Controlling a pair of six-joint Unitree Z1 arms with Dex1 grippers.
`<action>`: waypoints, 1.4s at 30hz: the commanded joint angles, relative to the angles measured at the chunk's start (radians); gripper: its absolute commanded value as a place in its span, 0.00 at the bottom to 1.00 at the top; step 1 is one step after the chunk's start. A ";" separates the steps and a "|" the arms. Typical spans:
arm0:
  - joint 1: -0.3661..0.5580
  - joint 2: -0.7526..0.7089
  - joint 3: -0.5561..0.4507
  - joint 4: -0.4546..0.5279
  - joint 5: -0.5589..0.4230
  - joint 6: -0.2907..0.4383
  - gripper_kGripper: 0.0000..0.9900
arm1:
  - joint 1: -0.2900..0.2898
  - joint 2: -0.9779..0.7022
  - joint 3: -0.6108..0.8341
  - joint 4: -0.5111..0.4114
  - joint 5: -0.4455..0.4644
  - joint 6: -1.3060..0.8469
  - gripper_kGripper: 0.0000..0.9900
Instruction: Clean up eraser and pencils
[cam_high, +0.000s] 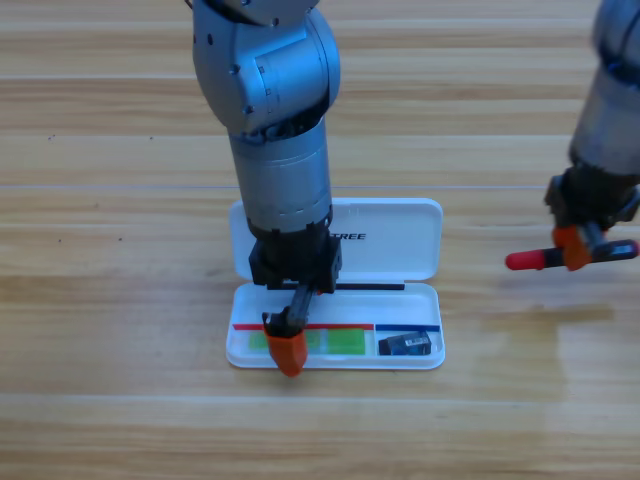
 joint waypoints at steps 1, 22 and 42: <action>-0.018 0.021 0.005 0.024 0.012 -0.008 1.00 | -0.015 -0.139 0.059 0.067 0.006 0.011 0.00; 0.013 -0.162 0.084 0.085 0.023 0.024 1.00 | 0.057 -0.166 0.080 0.098 0.046 0.051 0.00; 0.199 -0.366 0.248 0.091 0.008 0.170 1.00 | 0.213 -0.003 -0.096 0.158 0.064 0.163 0.00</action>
